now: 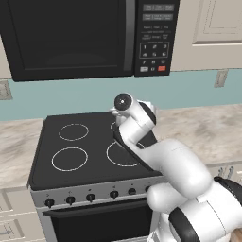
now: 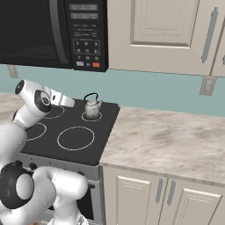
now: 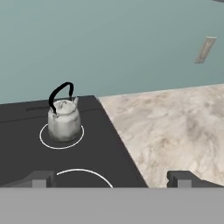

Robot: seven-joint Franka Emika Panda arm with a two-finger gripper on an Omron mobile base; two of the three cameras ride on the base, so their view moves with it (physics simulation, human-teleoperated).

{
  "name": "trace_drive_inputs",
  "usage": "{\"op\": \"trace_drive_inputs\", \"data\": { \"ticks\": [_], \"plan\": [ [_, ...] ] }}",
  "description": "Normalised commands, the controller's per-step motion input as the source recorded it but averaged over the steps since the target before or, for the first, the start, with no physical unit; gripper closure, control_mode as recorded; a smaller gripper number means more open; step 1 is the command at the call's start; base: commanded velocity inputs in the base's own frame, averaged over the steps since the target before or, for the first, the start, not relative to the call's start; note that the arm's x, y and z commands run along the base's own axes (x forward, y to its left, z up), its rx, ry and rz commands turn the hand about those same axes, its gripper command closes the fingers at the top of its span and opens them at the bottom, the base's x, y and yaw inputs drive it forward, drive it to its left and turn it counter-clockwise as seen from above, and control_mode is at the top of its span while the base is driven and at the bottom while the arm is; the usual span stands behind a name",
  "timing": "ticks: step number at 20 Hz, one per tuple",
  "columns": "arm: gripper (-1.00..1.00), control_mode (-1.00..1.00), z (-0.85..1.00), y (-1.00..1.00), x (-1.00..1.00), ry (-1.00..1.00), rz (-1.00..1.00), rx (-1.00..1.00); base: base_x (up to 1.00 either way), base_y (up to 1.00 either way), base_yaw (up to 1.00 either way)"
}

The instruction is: The kettle is done boiling. Turn off the stove, then wait for 300 timesteps before moving the kettle to the dining table.

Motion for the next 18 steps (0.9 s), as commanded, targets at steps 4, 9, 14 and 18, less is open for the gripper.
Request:
{"op": "trace_drive_inputs", "data": {
  "ticks": [4, 9, 14, 18],
  "plan": [
    [-1.00, -1.00, -0.02, 0.00, 0.30, 0.00, 0.00, 0.00, 0.00, 0.00, 0.00],
    [-1.00, -1.00, -0.01, 0.00, 0.43, 0.00, 0.00, 0.00, 0.00, 0.00, 0.00],
    [-1.00, -1.00, -0.01, 0.00, 0.30, 0.00, 0.00, 0.00, 0.00, 0.00, 0.00],
    [-1.00, -1.00, -0.08, 0.00, 0.34, 0.00, 0.00, 0.00, 0.00, 0.00, 0.00]
  ]
}}
